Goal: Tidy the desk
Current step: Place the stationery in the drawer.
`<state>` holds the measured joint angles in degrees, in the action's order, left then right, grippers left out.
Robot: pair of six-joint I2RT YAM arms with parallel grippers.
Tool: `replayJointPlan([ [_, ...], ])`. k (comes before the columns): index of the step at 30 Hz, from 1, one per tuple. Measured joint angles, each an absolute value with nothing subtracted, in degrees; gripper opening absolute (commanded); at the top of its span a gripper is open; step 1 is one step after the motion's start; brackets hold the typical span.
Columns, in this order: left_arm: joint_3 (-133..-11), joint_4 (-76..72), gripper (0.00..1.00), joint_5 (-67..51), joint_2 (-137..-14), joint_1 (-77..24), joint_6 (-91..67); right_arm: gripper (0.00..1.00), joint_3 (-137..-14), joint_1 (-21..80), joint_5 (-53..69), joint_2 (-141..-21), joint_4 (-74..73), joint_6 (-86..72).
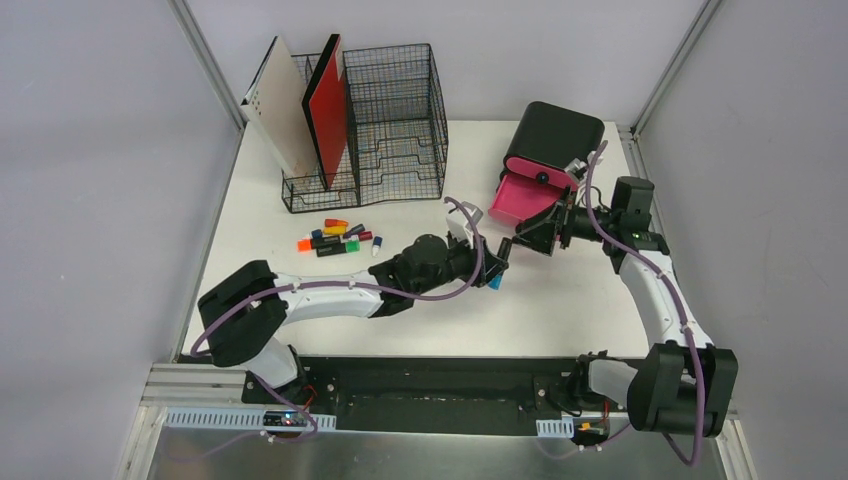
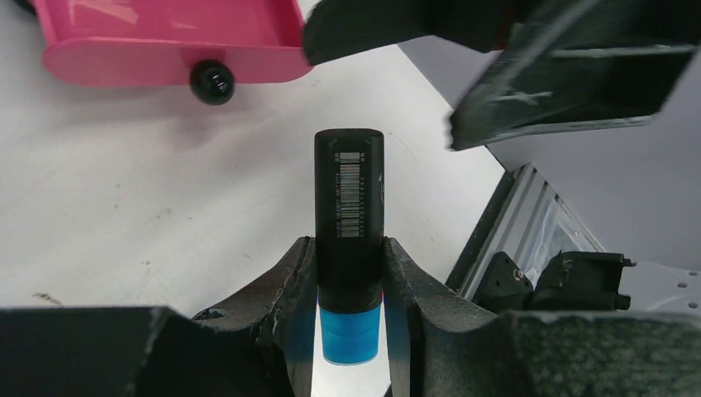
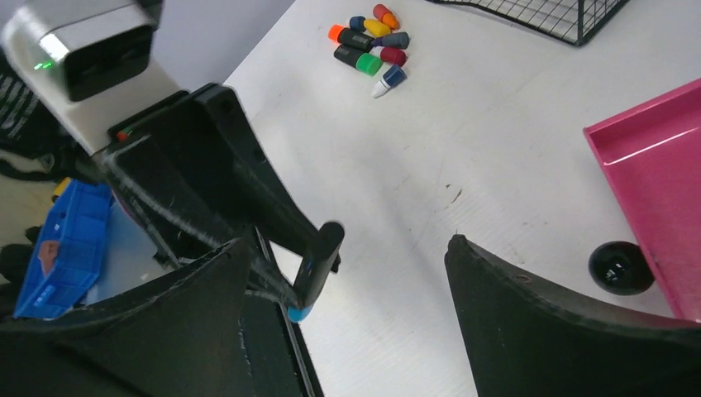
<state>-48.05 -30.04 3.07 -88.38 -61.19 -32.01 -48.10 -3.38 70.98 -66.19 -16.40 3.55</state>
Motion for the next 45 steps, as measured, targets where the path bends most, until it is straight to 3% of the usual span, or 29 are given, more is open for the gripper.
replayJointPlan([
  [7,-52.0,-30.0,0.00,6.4,-90.6,-64.2,-28.9,0.82,-47.9,-1.2,68.5,-68.6,-15.2,-1.4],
  [8,-52.4,-29.9,0.00,7.0,-90.9,-64.2,-28.8,0.69,-47.9,-1.0,68.3,-68.8,-15.2,-1.7],
  [9,-52.8,-29.8,0.00,7.7,-91.2,-64.2,-28.7,0.63,-47.9,-0.8,68.2,-68.9,-15.2,-1.8],
  [14,-54.2,-29.5,0.00,10.7,-92.7,-64.3,-28.2,0.39,-47.9,-0.1,67.7,-69.8,-15.3,-1.8],
  [20,-54.9,-28.3,0.01,12.2,-93.2,-64.6,-27.5,0.39,-47.9,1.7,67.5,-71.5,-17.0,-1.6],
  [21,-55.1,-28.3,0.08,12.2,-93.2,-64.6,-27.4,0.39,-47.9,1.8,67.5,-71.7,-17.3,-1.7],
  [22,-55.2,-28.2,0.18,12.2,-93.2,-64.6,-27.4,0.09,-47.9,1.9,67.5,-71.9,-17.6,-1.6],
  [23,-55.2,-28.0,0.29,12.1,-93.2,-64.6,-27.2,0.02,-47.9,1.9,67.5,-71.9,-17.8,-1.6],
  [25,-55.2,-27.6,0.49,11.9,-93.3,-64.6,-26.5,0.00,-48.1,2.0,68.1,-71.9,-18.6,-0.9],
  [28,-55.1,-27.7,0.67,11.2,-93.0,-64.6,-24.9,0.00,-48.7,2.1,67.9,-71.9,-20.7,2.2],
  [36,-44.2,-27.7,0.98,10.2,-81.1,-64.9,-19.8,0.00,-51.1,0.4,68.1,-70.8,-27.2,10.8],
  [45,-30.5,-16.2,0.99,19.8,-60.3,-64.9,-16.5,0.00,-52.4,-5.8,62.0,-63.6,-31.6,18.7],
])
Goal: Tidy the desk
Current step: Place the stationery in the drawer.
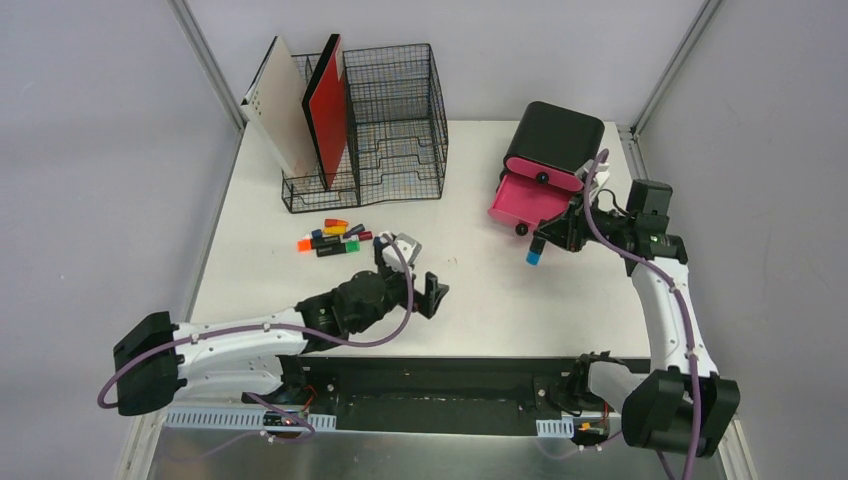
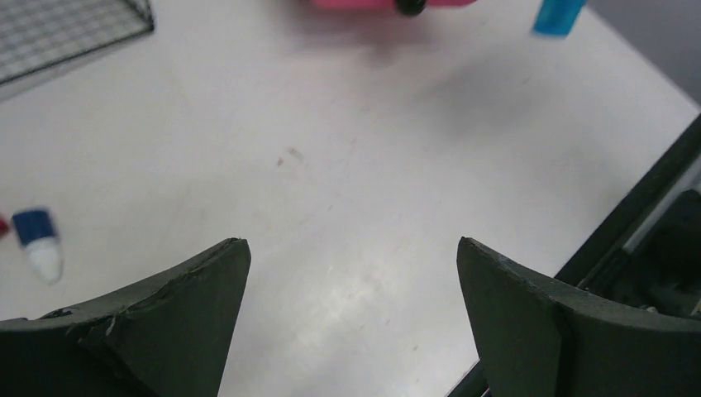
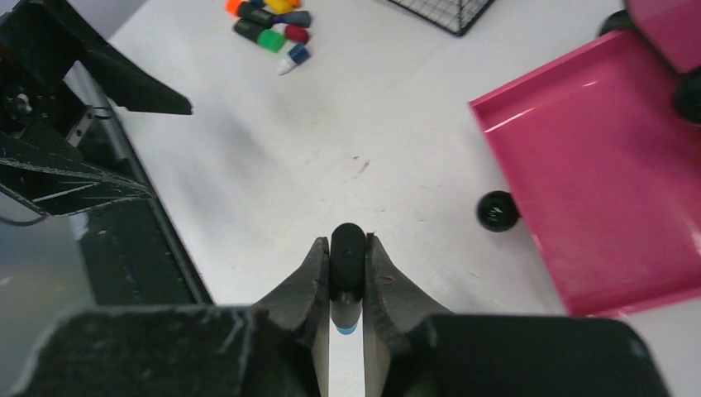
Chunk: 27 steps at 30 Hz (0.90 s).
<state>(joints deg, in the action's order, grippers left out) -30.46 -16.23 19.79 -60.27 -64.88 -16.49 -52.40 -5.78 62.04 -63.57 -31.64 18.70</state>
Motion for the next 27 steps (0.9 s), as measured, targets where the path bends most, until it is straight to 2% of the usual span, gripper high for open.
replayJointPlan([
  [7,-18.9,-8.4,0.99,28.0,-50.9,-64.9,-18.7,0.00,-53.7,-6.2,51.1,-58.7,-30.7,23.7],
  [11,-17.5,-7.4,0.99,30.9,-50.3,-64.9,-20.1,0.00,-59.0,-3.5,43.2,-61.5,-30.7,27.1],
  [18,-17.5,-7.4,0.99,34.3,-53.1,-64.9,-22.1,0.06,-67.1,5.3,27.8,-70.7,-29.9,33.1],
  [22,-17.5,-7.2,0.99,35.0,-55.0,-64.9,-23.0,0.19,-70.5,8.1,19.8,-76.9,-30.3,35.8],
  [24,-17.5,-7.1,0.99,35.5,-55.3,-64.9,-23.2,0.33,-71.9,9.1,16.3,-79.5,-31.0,36.8],
  [27,-17.5,-7.0,0.99,35.9,-55.3,-64.9,-23.4,0.46,-73.3,10.2,12.1,-82.5,-31.4,38.0],
])
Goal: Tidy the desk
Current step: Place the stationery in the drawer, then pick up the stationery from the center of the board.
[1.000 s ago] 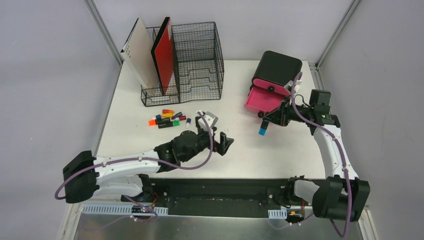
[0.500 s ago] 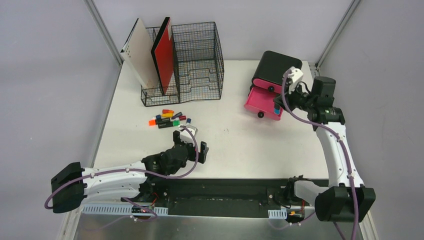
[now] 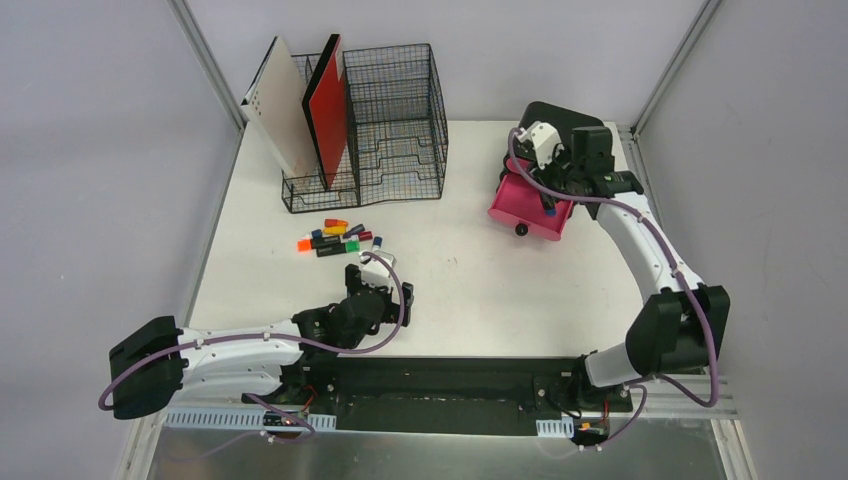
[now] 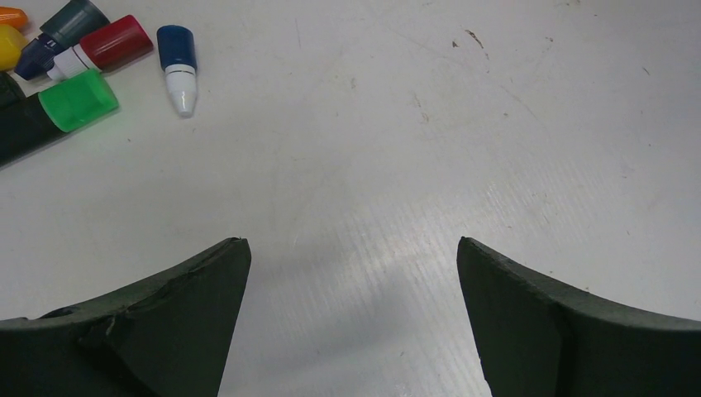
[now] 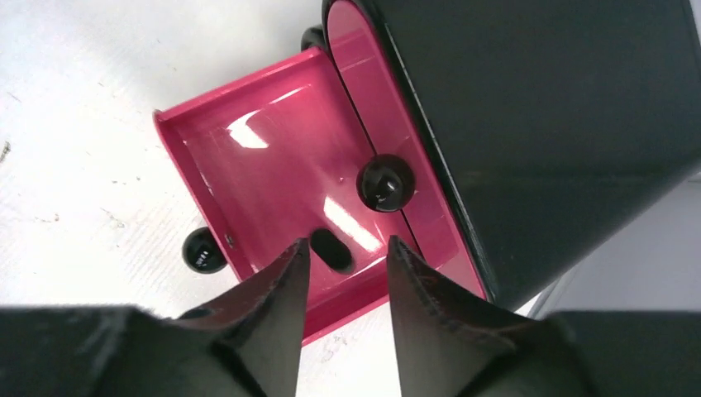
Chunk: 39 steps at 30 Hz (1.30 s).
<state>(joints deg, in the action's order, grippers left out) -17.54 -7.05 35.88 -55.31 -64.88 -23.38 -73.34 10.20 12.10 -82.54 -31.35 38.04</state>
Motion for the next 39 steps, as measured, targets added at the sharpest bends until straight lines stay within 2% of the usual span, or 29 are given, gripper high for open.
replayJointPlan([
  [8,-17.5,-7.0,0.99,36.0,-55.2,-64.9,-23.4,0.72,-75.0,11.5,10.3,-84.7,-34.7,36.3],
  [12,-17.5,-7.0,0.99,36.0,-55.1,-64.9,-23.5,0.87,-74.1,10.1,18.5,-80.9,-36.3,32.6],
  [15,-17.5,-7.0,0.99,36.0,-55.1,-64.9,-23.5,0.98,-69.6,7.2,28.4,-73.1,-35.3,29.9],
  [19,-17.5,-7.0,0.99,36.0,-55.1,-64.9,-23.5,0.99,-57.3,1.3,45.8,-60.2,-29.3,24.8],
  [24,-17.5,-6.8,0.99,36.0,-55.2,-64.6,-23.9,0.99,-47.2,-3.7,59.6,-56.6,-25.6,20.5],
  [28,-18.0,-5.2,0.97,34.6,-55.2,-61.2,-25.5,0.99,-46.7,-5.4,62.5,-57.4,-25.5,19.5],
  [35,-17.8,-2.6,0.95,25.2,-49.1,-45.8,-29.9,0.99,-46.7,-5.5,61.8,-57.4,-25.7,20.1],
  [39,-17.9,-0.8,0.93,22.0,-46.0,-41.8,-31.2,0.99,-46.7,-5.5,61.1,-57.6,-25.8,20.1],
])
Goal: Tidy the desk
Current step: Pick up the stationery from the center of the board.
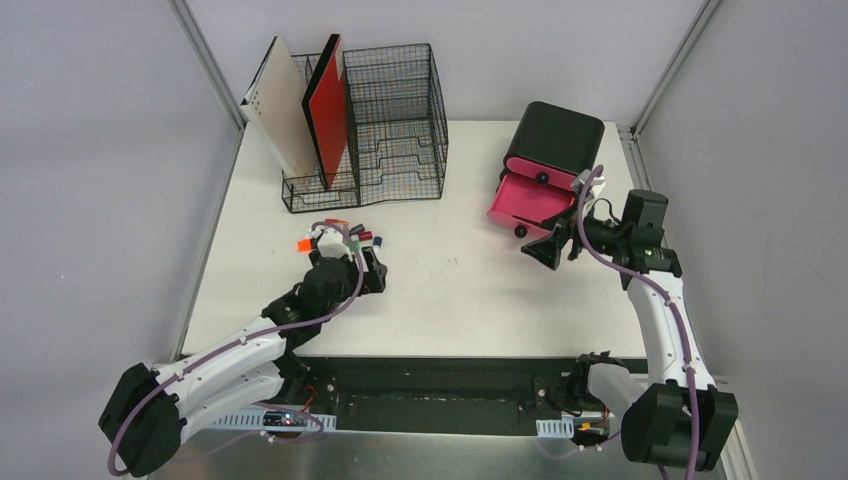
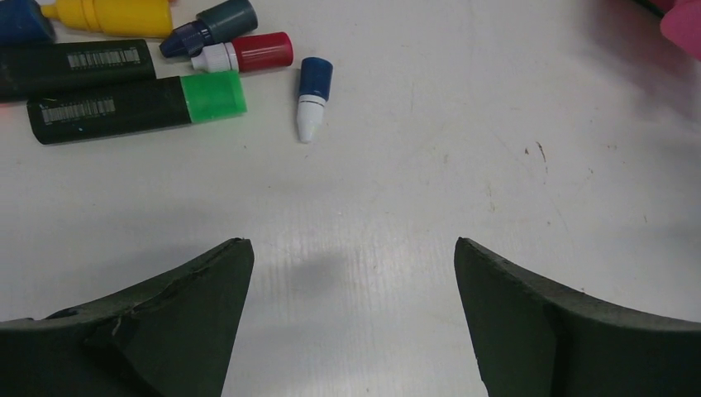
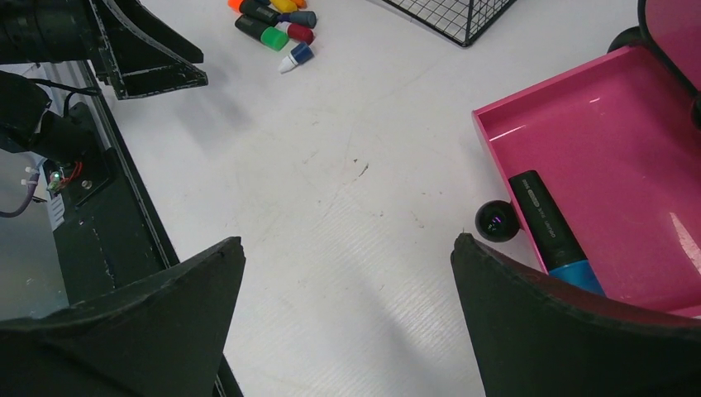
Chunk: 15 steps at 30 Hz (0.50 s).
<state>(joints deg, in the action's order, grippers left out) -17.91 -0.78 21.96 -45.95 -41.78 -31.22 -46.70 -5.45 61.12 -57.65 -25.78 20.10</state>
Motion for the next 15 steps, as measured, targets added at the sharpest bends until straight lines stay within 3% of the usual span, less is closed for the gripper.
replayJointPlan([
  [9,-24.3,4.7,0.91,15.9,-49.3,-34.2,-31.8,0.99,-46.7,-5.5,60.4,-58.2,-26.2,20.3],
  [15,-28.3,5.5,0.82,12.2,-54.5,-29.8,-33.0,0.99,-46.7,-5.5,60.4,-58.2,-26.4,20.7],
])
